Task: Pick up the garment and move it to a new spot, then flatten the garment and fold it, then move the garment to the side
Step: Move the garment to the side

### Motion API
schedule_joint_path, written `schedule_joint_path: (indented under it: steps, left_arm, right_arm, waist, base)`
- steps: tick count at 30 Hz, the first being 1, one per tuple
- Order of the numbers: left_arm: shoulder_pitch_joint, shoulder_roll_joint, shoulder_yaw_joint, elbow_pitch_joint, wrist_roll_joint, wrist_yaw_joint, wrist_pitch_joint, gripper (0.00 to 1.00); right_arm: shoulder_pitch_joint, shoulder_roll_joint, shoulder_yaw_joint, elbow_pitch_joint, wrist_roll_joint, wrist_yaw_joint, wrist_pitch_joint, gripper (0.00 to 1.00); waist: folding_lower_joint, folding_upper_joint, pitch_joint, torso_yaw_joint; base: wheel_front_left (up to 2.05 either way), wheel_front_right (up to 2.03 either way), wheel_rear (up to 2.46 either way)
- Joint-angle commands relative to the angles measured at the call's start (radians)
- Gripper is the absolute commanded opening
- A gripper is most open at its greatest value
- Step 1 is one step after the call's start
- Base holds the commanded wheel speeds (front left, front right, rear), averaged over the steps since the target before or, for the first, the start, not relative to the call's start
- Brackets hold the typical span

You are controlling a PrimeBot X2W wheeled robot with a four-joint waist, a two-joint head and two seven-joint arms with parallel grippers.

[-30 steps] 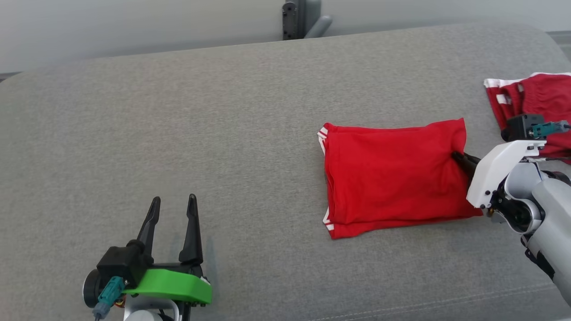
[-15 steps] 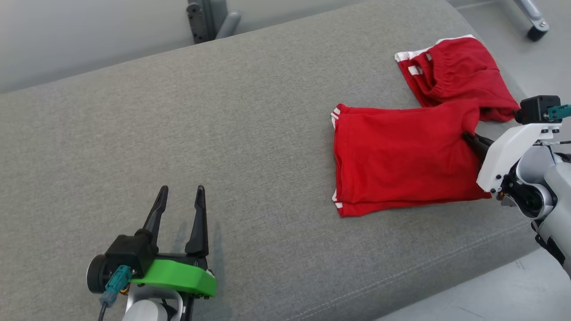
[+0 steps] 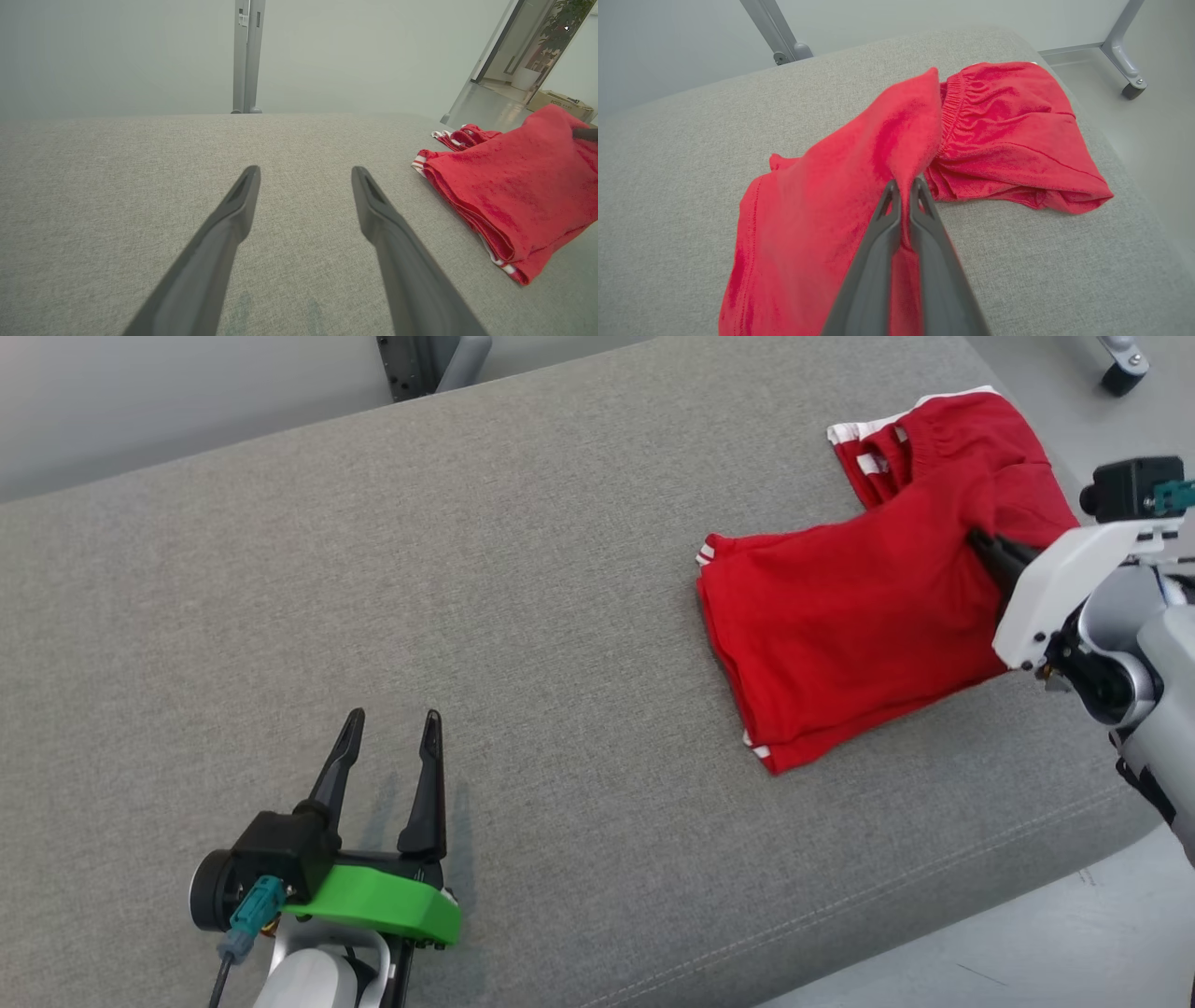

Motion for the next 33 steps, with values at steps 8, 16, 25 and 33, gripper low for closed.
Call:
schedule_joint_path:
  steps: [8, 16, 25, 33]
  left_arm:
    - [-0.03, 0.011, -0.002, -0.004, 0.0, 0.004, 0.004, 1.0]
    - [-0.048, 0.018, -0.005, -0.017, 0.002, 0.006, 0.0, 1.0]
    - [-0.065, 0.035, -0.007, -0.053, 0.013, 0.014, 0.01, 1.0]
    - [-0.09, 0.058, -0.018, -0.088, 0.03, 0.015, 0.038, 1.0]
  right_arm:
    - [-0.155, 0.004, -0.027, 0.074, -0.058, -0.001, -0.019, 0.0]
    - [-0.249, -0.063, -0.063, 0.186, -0.107, -0.001, -0.025, 0.0]
    - [-0.325, -0.14, -0.096, 0.249, -0.171, -0.001, -0.028, 0.0]
    - [-0.376, -0.167, -0.153, 0.409, -0.253, -0.001, -0.092, 0.0]
  waist:
    - [0.0, 0.0117, 0.041, 0.059]
    - [0.0, 0.0117, 0.092, 0.101]
    - [0.0, 0.0117, 0.147, 0.109]
    - [0.0, 0.0117, 0.215, 0.132]
  base:
    - [0.0, 0.0, 0.0]
    - [0.0, 0.0, 0.0]
    - [0.0, 0.0, 0.0]
    - [0.0, 0.0, 0.0]
